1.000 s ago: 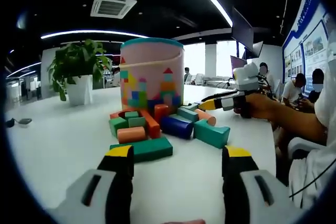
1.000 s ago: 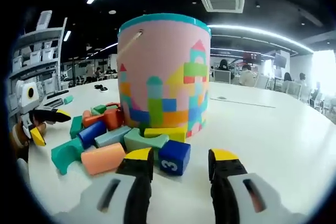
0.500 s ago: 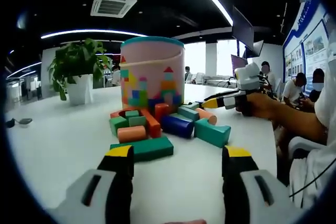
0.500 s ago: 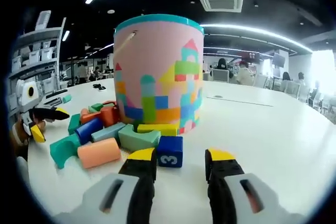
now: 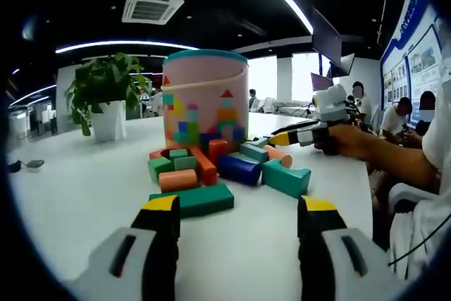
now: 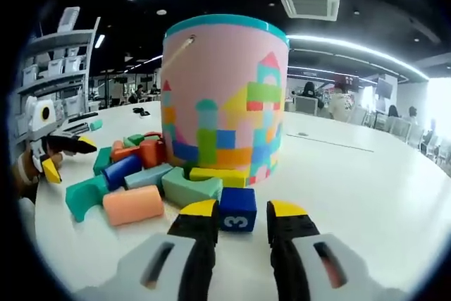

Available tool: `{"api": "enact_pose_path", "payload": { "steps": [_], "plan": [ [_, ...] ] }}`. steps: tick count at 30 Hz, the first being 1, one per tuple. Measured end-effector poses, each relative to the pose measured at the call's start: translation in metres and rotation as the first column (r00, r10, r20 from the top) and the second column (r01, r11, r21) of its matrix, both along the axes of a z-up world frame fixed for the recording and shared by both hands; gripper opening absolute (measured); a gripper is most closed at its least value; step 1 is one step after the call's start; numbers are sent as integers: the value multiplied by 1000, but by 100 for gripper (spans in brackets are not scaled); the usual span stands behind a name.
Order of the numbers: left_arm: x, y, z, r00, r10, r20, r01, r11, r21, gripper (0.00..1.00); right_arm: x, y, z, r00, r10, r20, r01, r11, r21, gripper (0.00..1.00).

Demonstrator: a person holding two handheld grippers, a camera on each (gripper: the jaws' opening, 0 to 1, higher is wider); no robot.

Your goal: Arrange the toys in the designated storage area by placing each visible toy with the group until no toy remains scattered across the table.

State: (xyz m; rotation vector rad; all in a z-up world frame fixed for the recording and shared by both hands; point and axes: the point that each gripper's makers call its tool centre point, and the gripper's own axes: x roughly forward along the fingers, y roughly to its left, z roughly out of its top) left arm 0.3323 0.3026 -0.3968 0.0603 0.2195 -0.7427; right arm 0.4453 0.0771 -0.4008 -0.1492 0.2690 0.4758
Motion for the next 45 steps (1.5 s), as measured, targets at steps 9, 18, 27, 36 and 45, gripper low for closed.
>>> {"api": "enact_pose_path", "payload": {
  "steps": [9, 18, 27, 36, 45],
  "plan": [
    [0, 0, 0, 1000, -3, -1, 3, 1000, -3, 69, 1, 0, 0, 1000, 10, 6, -10, 1000, 11, 25],
    [0, 1, 0, 1000, 4, -3, -4, 1000, -1, 69, 2, 5, 0, 999, 45, 8, -45, 999, 16, 21],
    [-1, 0, 1, 1000, -3, 0, 3, 1000, -5, 69, 0, 6, 0, 998, 57, 24, -57, 998, 15, 21],
    [-1, 0, 2, 1000, -6, 4, 6, 1000, -10, 69, 0, 9, 0, 998, 65, 25, -65, 997, 31, 21],
    [-1, -2, 1, 1000, -14, 1, 14, 1000, -6, 68, 0, 7, 1, 998, 51, 21, -53, 997, 63, 21]
  ]
}}
